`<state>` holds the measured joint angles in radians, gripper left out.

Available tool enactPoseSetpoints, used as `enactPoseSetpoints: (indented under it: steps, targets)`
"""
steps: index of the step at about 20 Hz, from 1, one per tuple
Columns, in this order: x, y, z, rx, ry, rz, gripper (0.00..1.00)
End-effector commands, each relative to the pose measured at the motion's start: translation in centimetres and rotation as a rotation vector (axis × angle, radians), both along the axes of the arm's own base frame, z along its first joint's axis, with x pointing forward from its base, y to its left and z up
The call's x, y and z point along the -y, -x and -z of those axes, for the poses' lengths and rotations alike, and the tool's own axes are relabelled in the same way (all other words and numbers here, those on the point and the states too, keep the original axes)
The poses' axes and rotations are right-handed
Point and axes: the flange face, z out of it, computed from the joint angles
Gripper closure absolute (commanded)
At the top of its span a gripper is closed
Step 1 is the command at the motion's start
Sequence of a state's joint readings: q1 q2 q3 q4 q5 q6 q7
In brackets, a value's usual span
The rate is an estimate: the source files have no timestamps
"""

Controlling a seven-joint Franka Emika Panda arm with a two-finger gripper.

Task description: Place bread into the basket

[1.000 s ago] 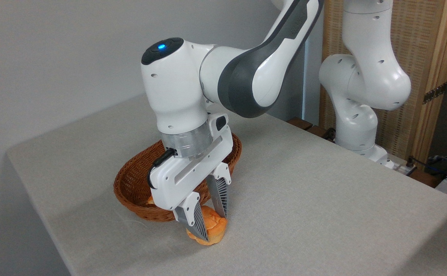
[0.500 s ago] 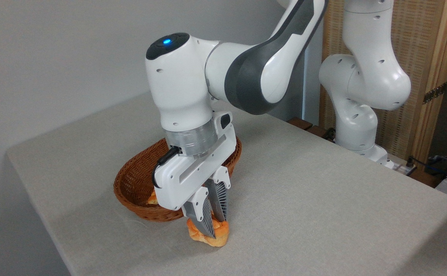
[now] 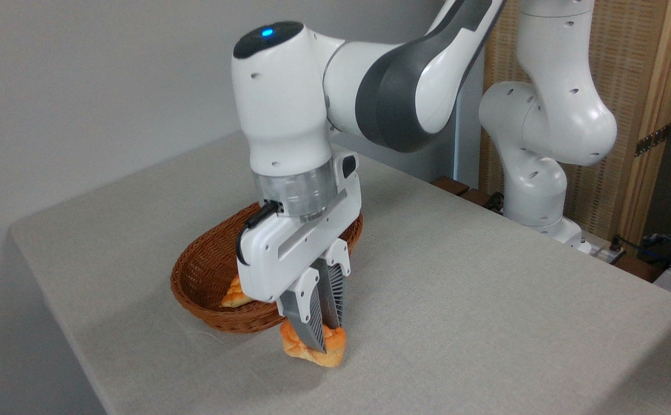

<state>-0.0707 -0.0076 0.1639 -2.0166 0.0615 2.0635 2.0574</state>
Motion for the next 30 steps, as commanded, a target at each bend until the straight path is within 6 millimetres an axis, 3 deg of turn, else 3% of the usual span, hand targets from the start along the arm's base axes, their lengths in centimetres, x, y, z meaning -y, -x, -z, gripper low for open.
enactPoseSetpoints:
  steps: [1,7,16,19,26,27,28,30]
  targets:
    - [0.2,0.6,-2.2,0.025,0.066,-0.028,0.76]
    - [2.1,0.7,-3.5,0.041,0.139,-0.081,0.74]
    - [9.3,0.6,-3.8,0.034,0.155,-0.249,0.69]
    - [13.0,0.9,-3.6,0.023,0.164,-0.354,0.69]
    - [14.5,0.8,-4.7,0.04,0.176,-0.383,0.67]
    - [14.9,0.9,-4.7,0.038,0.177,-0.404,0.61]
    - [15.0,0.9,-4.7,0.036,0.18,-0.441,0.35]
    - [15.1,1.0,-4.6,0.031,0.181,-0.51,0.23]
